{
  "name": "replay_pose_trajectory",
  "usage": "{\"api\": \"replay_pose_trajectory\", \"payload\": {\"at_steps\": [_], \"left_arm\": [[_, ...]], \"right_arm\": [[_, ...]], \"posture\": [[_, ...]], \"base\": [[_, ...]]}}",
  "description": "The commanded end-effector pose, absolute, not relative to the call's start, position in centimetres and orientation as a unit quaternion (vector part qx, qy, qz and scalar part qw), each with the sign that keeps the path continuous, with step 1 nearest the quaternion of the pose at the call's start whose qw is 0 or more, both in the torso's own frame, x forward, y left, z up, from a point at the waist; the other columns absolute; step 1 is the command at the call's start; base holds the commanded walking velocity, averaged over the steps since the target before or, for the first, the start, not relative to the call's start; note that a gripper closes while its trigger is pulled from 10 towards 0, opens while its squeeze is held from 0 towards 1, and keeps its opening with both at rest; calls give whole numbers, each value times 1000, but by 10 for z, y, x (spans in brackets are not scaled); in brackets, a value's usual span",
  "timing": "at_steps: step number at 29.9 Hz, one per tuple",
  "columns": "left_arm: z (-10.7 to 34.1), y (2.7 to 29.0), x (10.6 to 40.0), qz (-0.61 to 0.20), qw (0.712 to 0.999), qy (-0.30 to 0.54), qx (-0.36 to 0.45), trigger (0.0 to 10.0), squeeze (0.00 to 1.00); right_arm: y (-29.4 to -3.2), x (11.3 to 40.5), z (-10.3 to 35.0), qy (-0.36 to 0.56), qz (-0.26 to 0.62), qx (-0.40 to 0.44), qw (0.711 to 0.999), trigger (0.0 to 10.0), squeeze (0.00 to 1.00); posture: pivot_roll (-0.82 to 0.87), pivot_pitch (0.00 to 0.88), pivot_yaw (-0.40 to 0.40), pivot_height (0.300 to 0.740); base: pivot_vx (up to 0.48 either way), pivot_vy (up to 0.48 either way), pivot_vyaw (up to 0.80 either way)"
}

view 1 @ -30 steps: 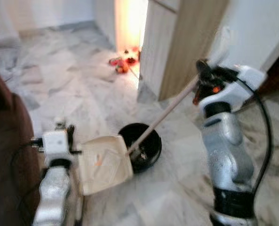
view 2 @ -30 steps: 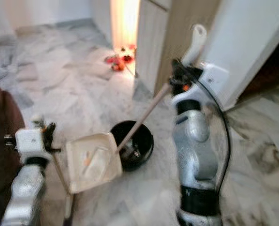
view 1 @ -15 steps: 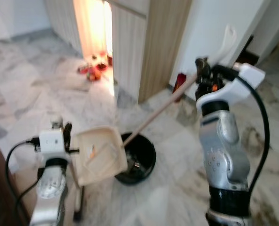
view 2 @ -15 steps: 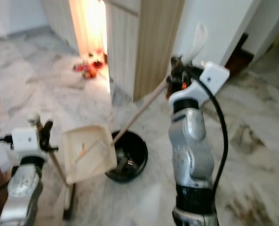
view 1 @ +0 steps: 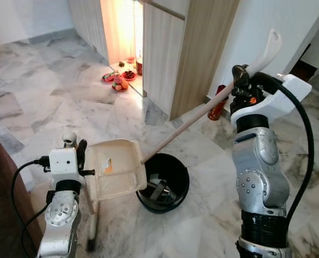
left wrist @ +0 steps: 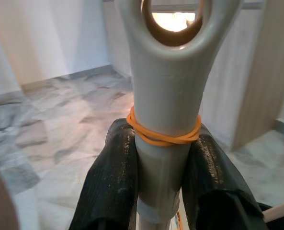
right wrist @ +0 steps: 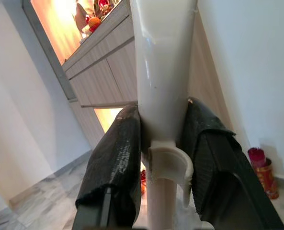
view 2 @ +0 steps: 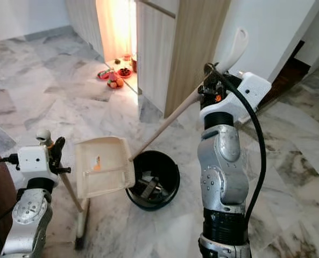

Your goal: Sweep floor

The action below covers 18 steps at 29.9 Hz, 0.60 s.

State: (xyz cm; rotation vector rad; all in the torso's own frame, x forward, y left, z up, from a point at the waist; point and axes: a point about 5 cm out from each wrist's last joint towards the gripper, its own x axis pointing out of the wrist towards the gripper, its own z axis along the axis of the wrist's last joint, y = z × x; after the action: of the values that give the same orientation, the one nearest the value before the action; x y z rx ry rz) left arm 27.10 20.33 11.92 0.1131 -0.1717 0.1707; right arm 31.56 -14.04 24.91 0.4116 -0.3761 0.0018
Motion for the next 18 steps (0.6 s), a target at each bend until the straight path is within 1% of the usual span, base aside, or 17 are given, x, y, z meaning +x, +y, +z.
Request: {"api": "replay_pose_trajectory", "payload": {"at_steps": [1, 7, 11, 18], "left_arm": [[130, 198, 272, 74, 989, -113, 54, 10000, 0], [129, 198, 273, 73, 990, -110, 56, 10000, 0], [128, 198, 273, 73, 990, -105, 61, 10000, 0], [128, 198, 273, 75, 990, -103, 61, 10000, 0]], "right_arm": [[-147, 312, 262, -221, -10, 207, 953, 10000, 0], [-148, 313, 261, -221, -14, 206, 953, 10000, 0], [-149, 313, 261, -224, -16, 202, 953, 10000, 0], [-148, 313, 260, -222, -14, 205, 953, 10000, 0]], "posture": [[114, 56, -55, 740], [115, 55, -54, 740], [113, 50, -54, 740], [114, 47, -55, 740]], "base": [[0, 0, -800], [0, 0, -800], [0, 0, 0], [272, 0, 0]]}}
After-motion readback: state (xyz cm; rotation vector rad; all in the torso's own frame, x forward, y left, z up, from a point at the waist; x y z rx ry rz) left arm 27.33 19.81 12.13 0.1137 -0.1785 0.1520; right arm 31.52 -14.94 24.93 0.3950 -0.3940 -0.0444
